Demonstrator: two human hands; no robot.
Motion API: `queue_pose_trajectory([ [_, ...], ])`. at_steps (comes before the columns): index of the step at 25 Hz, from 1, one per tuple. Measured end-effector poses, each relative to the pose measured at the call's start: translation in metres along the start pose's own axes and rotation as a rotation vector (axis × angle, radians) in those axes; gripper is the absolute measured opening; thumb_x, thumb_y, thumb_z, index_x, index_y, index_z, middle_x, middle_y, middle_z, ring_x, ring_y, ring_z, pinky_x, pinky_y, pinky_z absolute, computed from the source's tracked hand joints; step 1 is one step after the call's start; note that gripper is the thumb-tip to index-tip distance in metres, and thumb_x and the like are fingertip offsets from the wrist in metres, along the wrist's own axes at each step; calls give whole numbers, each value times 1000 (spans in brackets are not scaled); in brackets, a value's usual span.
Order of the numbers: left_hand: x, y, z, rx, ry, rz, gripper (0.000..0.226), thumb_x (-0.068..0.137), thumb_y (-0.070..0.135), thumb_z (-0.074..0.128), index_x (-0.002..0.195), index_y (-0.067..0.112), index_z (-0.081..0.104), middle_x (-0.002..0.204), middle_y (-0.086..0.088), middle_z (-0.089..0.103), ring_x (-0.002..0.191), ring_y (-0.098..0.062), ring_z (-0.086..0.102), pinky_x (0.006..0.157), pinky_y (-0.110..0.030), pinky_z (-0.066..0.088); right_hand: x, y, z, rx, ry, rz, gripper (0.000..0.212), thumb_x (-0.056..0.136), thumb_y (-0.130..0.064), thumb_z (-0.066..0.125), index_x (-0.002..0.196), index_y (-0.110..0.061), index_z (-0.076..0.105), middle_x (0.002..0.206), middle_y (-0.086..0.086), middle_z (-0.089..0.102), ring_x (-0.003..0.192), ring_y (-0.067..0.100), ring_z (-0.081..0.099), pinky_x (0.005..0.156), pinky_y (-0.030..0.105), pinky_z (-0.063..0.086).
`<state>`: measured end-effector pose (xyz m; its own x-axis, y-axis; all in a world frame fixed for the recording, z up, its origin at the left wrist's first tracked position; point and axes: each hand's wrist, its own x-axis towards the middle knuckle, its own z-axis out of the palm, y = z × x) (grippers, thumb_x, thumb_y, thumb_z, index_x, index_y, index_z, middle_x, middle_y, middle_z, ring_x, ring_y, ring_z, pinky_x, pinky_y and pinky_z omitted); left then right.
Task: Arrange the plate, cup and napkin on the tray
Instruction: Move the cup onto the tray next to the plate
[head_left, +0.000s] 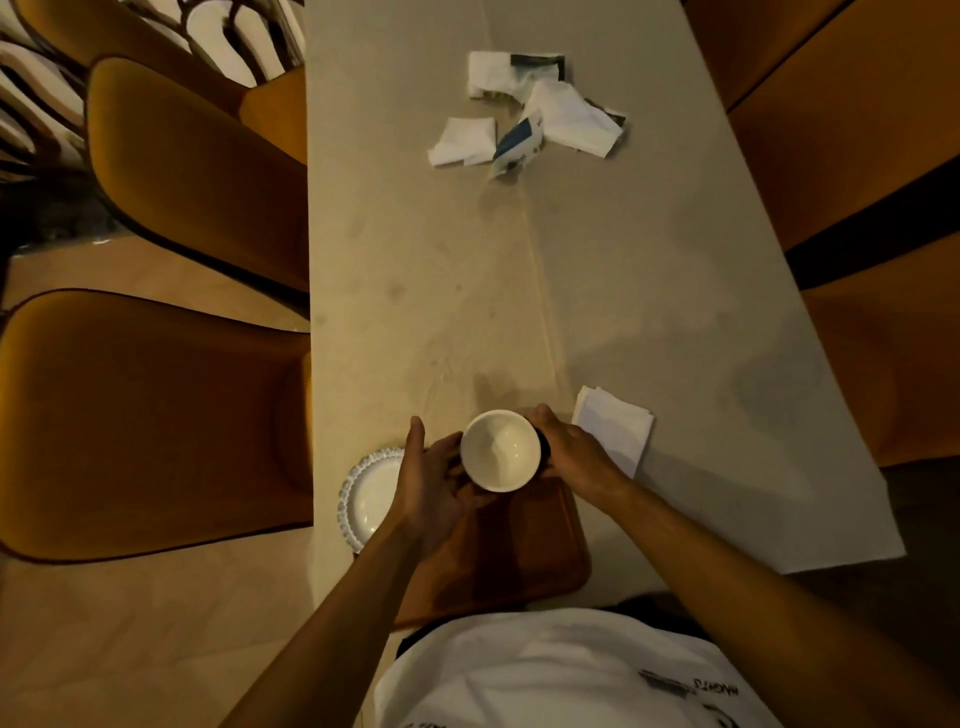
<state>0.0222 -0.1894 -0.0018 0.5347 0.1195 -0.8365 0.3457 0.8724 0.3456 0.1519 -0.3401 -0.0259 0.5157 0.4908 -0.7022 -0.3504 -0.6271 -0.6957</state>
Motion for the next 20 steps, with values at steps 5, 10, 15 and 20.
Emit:
queue_pose_trajectory([
  [5, 2, -4, -5, -47, 2, -5, 85, 88, 75, 29, 139, 10, 49, 136, -16, 52, 126, -39, 49, 103, -64, 41, -2, -3, -1, -1, 21, 7, 55, 94, -66, 27, 126, -36, 59, 126, 0, 64, 108, 19, 61, 93, 44, 57],
  [10, 4, -7, -8, -23, 32, -2, 82, 87, 75, 31, 134, 11, 53, 134, -15, 54, 124, -39, 50, 102, -65, 41, -4, 2, 3, -9, 34, 2, 54, 93, -67, 26, 124, -37, 59, 122, 0, 65, 102, 17, 63, 91, 41, 58],
  [15, 2, -13, -5, -12, 35, -13, 77, 89, 74, 30, 131, 15, 57, 130, -14, 57, 121, -37, 53, 97, -61, 48, -4, 11, 3, -25, 37, 34, 61, 87, -73, 27, 125, -37, 59, 120, 0, 65, 105, 20, 63, 90, 42, 59],
  [20, 1, -14, -7, 7, 43, -17, 76, 89, 74, 27, 129, 17, 59, 131, -14, 58, 122, -37, 52, 96, -59, 49, -4, 17, -1, -216, 28, -32, 34, 102, -42, 39, 133, -32, 47, 134, 2, 58, 118, 20, 57, 88, 30, 57],
])
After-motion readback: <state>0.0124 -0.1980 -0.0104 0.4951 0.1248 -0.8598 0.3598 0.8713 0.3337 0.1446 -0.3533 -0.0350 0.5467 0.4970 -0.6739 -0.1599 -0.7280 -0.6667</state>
